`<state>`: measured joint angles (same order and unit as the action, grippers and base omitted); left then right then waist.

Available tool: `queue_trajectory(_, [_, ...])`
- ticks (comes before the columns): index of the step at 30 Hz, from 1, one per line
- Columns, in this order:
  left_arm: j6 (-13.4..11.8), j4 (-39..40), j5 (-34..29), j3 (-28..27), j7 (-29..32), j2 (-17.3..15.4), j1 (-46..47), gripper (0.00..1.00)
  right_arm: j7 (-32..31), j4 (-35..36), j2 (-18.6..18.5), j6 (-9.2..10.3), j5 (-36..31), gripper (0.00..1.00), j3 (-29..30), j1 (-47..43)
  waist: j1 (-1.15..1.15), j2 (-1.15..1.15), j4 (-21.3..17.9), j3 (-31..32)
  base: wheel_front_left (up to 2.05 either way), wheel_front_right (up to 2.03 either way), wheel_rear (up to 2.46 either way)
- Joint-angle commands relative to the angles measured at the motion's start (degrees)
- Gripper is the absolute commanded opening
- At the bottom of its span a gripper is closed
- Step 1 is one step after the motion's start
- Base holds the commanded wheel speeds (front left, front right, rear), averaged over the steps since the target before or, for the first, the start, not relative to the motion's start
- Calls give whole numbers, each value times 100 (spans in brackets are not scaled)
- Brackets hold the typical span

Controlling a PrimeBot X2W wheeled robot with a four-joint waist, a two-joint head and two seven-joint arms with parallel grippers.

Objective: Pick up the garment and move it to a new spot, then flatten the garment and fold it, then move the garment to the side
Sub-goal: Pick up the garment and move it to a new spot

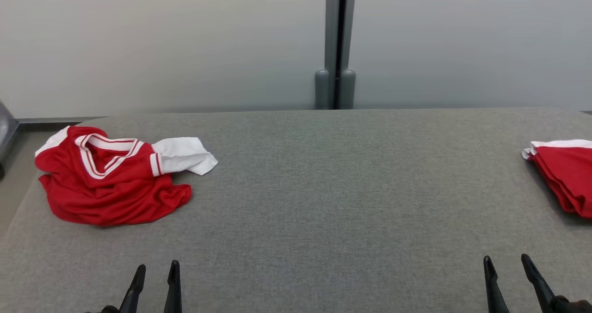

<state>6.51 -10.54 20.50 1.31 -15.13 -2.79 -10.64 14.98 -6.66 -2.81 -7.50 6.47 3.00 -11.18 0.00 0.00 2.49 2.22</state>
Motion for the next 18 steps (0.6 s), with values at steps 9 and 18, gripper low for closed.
queue_trajectory(9, [47, -37, -212, -157, 0, -24, -10, 100, 26, -21, -20, 1, 80, 100, -392, 81, 0, 0, 1338, 105, 0, 0, 0])
queue_trajectory(18, [96, 118, -263, -335, 0, -20, 396, 100, 27, 23, -26, 1, -25, 100, -597, 385, 0, 0, 1758, -297, 0, 0, 0])
